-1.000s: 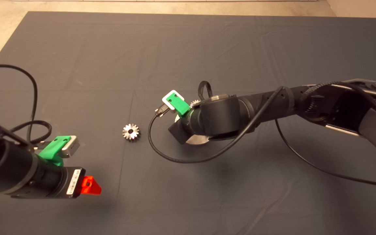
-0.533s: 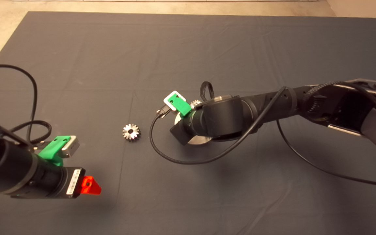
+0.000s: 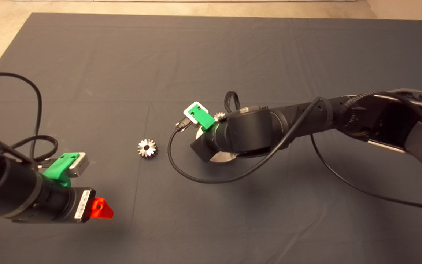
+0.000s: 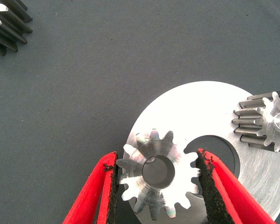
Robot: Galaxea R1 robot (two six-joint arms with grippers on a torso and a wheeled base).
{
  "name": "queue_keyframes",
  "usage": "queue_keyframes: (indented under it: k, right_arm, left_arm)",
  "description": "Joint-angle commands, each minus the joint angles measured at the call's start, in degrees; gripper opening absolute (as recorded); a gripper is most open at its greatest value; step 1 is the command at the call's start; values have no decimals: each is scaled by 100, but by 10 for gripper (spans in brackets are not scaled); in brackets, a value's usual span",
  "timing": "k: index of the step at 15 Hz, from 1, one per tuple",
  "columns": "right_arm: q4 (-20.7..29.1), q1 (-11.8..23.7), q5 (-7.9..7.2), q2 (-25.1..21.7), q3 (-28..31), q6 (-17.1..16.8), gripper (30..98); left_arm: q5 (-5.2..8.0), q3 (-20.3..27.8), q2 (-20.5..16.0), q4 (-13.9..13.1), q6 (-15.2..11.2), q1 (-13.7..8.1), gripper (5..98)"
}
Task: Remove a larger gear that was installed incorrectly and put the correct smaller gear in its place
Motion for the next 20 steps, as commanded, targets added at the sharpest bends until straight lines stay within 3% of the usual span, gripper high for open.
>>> queue_keyframes:
  k: [1,4,9,20]
  right_arm:
    - [14,37,-101,29,-110,30,385]
    - [14,46,-61,38,-101,30,385]
    - [-40,37,145,38,-101,82,385]
    - [-457,-77,163,44,-39,212,385]
  left_arm:
    - [11,54,-21,-87,-19,-57,975]
    - [15,54,-21,-87,-19,-57,975]
    - [18,46,-21,-87,-19,-57,975]
    - [11,63,-21,-96,-28,-57,975]
